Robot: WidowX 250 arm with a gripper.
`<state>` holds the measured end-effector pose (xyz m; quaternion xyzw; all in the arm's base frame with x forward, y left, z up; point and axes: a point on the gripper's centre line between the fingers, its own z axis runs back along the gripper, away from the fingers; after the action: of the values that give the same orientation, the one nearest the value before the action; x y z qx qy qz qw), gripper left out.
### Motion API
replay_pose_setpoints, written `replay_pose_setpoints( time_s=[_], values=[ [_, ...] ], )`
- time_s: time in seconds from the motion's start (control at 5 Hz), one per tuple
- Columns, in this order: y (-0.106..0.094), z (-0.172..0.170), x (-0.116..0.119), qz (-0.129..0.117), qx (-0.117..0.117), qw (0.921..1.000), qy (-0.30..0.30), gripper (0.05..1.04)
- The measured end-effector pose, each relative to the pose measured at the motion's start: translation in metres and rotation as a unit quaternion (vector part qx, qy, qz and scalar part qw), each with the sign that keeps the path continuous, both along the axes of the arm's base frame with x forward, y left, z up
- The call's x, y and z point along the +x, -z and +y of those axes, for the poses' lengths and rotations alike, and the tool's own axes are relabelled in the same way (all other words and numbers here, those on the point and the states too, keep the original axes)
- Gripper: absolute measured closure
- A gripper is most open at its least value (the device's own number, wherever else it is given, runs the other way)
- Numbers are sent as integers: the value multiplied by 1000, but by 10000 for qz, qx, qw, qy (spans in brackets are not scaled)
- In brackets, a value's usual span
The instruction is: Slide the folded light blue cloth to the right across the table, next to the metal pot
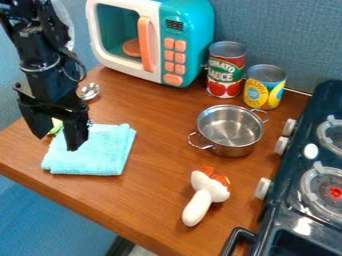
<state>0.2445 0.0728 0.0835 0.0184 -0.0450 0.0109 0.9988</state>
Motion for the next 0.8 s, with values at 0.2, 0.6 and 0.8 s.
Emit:
replay_pose_setpoints(
  time_s=[0.2, 0.6, 0.8],
  values=[
    [6, -1, -2, 110, -34, 9999, -15, 83],
    [36, 1, 23, 284, 170, 9990, -291, 83],
    [45, 7, 29, 283, 318, 9984, -369, 83]
  ],
)
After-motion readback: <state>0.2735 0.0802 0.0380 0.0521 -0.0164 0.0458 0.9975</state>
